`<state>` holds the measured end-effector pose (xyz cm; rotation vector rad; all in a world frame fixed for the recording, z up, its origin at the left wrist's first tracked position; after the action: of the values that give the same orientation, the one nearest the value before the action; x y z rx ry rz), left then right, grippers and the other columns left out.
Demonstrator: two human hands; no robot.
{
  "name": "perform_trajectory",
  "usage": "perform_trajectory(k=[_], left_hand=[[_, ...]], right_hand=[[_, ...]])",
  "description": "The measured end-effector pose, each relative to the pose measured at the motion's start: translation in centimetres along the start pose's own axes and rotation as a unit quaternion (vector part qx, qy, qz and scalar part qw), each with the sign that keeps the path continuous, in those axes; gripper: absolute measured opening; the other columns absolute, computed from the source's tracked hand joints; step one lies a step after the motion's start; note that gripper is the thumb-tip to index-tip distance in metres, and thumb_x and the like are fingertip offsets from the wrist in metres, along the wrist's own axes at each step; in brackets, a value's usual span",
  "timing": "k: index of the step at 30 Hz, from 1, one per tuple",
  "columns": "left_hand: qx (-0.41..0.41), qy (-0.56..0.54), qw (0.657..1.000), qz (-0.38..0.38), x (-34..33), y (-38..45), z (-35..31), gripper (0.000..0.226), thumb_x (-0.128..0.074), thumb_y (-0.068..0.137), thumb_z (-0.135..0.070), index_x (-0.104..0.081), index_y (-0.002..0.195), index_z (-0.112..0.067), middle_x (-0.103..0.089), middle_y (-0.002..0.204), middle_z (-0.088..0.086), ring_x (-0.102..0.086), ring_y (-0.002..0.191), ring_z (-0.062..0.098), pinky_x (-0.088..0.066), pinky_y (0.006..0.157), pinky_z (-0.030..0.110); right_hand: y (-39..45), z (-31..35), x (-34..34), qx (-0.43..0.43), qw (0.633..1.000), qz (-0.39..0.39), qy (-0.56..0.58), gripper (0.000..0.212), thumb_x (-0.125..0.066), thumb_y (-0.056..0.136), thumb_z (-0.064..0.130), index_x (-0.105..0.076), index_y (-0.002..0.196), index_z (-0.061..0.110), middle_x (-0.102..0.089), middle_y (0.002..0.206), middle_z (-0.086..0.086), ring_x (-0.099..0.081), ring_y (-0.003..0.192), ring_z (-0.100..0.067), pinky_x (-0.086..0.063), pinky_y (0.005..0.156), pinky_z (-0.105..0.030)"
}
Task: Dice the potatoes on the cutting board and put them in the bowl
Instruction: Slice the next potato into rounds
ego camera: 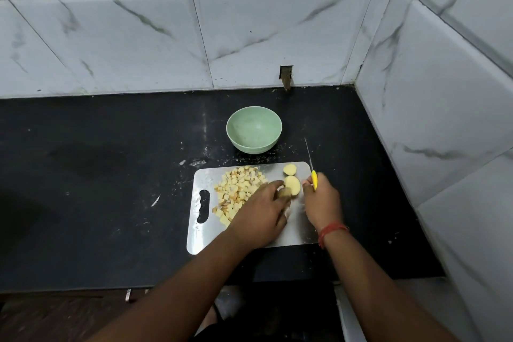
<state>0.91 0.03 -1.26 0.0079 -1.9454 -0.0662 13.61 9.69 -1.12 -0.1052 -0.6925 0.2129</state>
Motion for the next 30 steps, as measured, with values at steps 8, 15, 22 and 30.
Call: perform_trajectory(k=[8,15,22,30], left_hand=[[-0.054,0.002,0.998,0.009,-1.5,-2.2,-2.1,0.044,-0.045,0.102,-0.038,-0.06,0.14,-0.023,-0.035,0.161,0.013,-0.042,0.138,0.031,-0.027,0.123,0.045],[0.07,-0.053,0.995,-0.041,-1.8,-3.2,-2.5,0.041,-0.043,0.095,-0.048,-0.071,0.123,-0.037,-0.053,0.14,0.009,-0.057,0.116,0.027,-0.046,0.101,0.041],[0.06,-0.147,0.986,-0.06,-1.4,-2.1,-3.0,0.04,-0.049,0.098,-0.042,-0.068,0.128,-0.025,-0.044,0.148,0.0,-0.048,0.128,0.015,-0.045,0.103,0.03],[0.004,-0.009,1.0,-0.027,-2.6,-2.9,-2.6,0.049,-0.048,0.1,-0.04,-0.046,0.143,-0.015,-0.041,0.151,0.007,-0.043,0.135,0.027,-0.038,0.116,0.04]], right_hand=[[-2.6,-2.5,-0.1,-0.018,0.995,0.089,0.034,0.014,-0.06,0.094,0.028,-0.065,0.084,0.019,-0.067,0.079,0.002,-0.063,0.077,-0.016,-0.047,0.067,-0.028],[-2.6,-3.3,0.1,-0.042,0.99,0.135,0.021,0.013,-0.065,0.089,0.029,-0.066,0.079,0.02,-0.068,0.076,-0.001,-0.065,0.077,-0.021,-0.054,0.075,-0.037],[-2.5,-2.5,0.8,-0.038,0.989,0.101,0.103,0.015,-0.064,0.086,0.01,-0.066,0.087,0.024,-0.069,0.083,0.004,-0.066,0.082,-0.016,-0.055,0.078,-0.036],[-2.6,-3.5,0.8,-0.028,0.994,0.071,0.082,0.018,-0.058,0.091,0.004,-0.065,0.098,0.019,-0.067,0.099,0.002,-0.064,0.095,-0.017,-0.051,0.082,-0.029]])
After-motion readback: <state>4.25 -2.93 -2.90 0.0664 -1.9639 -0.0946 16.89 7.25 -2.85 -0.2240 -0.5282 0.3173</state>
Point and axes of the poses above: each hand's wrist, its own y-axis towards the middle knuckle, its own x-axis out of the back of the hand, z = x × y, the point moved 5 cm from there along y, towards the middle knuckle
